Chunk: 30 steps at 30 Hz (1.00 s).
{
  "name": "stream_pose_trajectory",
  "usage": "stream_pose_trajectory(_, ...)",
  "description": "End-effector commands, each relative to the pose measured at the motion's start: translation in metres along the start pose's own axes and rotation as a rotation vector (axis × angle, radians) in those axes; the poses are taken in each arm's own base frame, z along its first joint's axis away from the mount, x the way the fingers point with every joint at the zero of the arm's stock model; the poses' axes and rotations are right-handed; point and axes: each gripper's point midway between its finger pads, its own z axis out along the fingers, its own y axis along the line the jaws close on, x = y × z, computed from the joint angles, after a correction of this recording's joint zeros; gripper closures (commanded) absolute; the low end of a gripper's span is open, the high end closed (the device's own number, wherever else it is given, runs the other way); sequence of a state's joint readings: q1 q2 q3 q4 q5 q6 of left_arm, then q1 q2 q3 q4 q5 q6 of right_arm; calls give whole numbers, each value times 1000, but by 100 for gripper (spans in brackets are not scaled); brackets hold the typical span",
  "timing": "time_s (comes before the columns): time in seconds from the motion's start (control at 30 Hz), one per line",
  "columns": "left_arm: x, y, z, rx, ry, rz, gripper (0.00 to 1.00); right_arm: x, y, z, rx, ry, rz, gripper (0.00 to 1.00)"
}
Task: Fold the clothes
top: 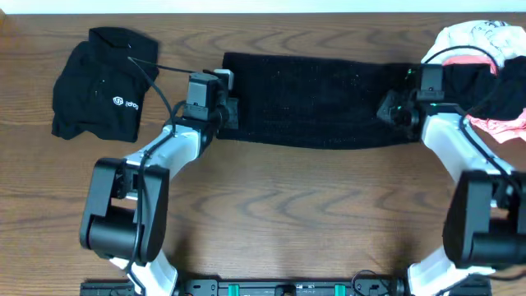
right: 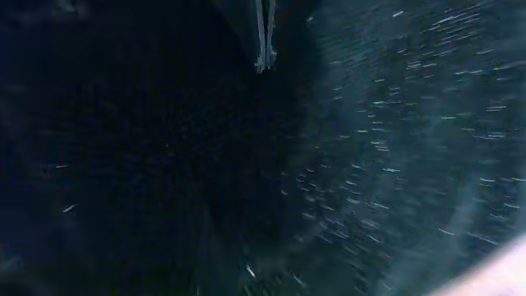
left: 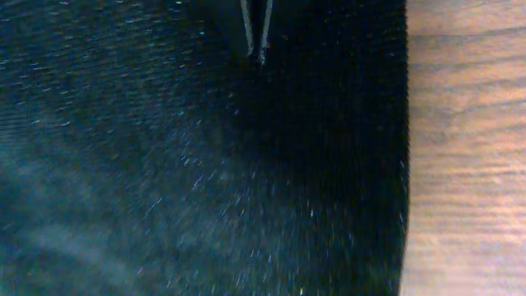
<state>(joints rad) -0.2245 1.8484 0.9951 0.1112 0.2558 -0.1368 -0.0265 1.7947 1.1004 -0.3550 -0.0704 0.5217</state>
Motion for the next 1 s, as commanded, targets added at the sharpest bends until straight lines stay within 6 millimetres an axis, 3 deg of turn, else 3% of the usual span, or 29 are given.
stream_pose_trajectory(0.0, 11, 5, 5, -9, 37, -4, 94, 15, -8, 15, 38, 52, -16, 99)
stream_pose_trajectory(0.4, 79, 18, -6, -74, 316, -62, 94, 59, -35, 8, 146, 235, 1, 99)
stream_pose_trajectory(0.57, 86, 20, -12, -95, 347, -67, 94, 67, -39, 4, 165, 267, 3, 99)
stream_pose_trajectory(0.7, 59, 23, -20, -131, 251, -42, 94, 55, -31, -5, 139, 220, -1, 99)
stream_pose_trajectory(0.8, 15, 25, -39, -184, 94, -10, 94, 34, -18, -25, 92, 130, -8, 99)
stream_pose_trajectory(0.9, -32, 11, -67, -162, -77, 63, 94, 9, -1, -55, 28, 13, -32, 99)
stream_pose_trajectory(0.97, -53, 4, -80, -149, -157, 95, 94, -6, 10, -72, -13, -61, -73, 99)
